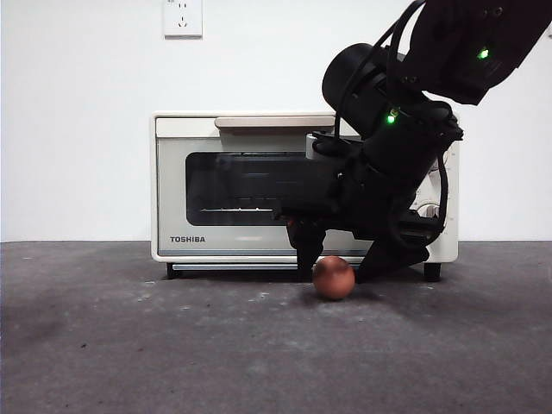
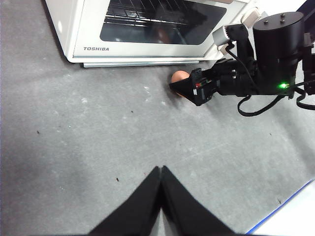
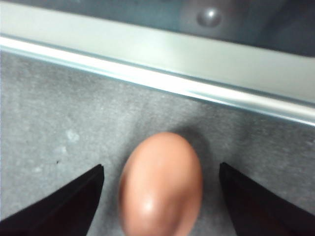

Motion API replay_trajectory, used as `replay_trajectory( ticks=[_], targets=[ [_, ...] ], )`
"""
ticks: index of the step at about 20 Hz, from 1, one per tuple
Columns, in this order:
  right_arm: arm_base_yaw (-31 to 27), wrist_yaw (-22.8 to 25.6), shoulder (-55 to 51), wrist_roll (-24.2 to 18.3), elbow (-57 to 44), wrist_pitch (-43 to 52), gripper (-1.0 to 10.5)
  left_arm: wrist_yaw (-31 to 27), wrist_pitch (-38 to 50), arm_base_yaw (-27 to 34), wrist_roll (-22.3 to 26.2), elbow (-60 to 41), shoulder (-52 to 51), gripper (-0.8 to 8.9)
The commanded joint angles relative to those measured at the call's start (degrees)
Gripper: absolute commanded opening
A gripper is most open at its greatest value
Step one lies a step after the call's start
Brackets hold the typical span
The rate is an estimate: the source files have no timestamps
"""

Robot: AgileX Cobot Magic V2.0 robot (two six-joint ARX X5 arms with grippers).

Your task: Eggoven

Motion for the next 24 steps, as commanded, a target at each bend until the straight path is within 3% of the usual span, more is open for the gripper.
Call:
replay_trajectory(
  ticks=[1, 11, 15, 19, 24],
  targets=[
    [0.52, 1.09, 0.94, 0.61, 1.11, 1.77, 3.6, 0.17, 0.57, -0.15, 1.05, 0.96, 0.26, 0.07],
    [-0.13, 0.79, 3.85, 1.51, 1.11, 1.86, 3.3, 0.15, 0.61, -0.15, 1.07, 0.96, 0.26, 0.07],
    [-0.13, 0.83, 3.87, 2.25, 1.11, 2.84, 2.3, 0.17, 0.61, -0.15, 1.09, 0.96, 0.26, 0.07],
    [-0.09, -0.13, 3.87, 2.47, 1.11, 2.64, 0.2, 0.15, 0.61, -0.15, 1.09, 0.96, 0.26, 0.07],
    [-0.07, -0.90, 0.81, 2.19, 1.11, 0.00, 0.0, 0.15, 1.92, -0.15, 1.03, 0.96, 0.57, 0.07]
  ],
)
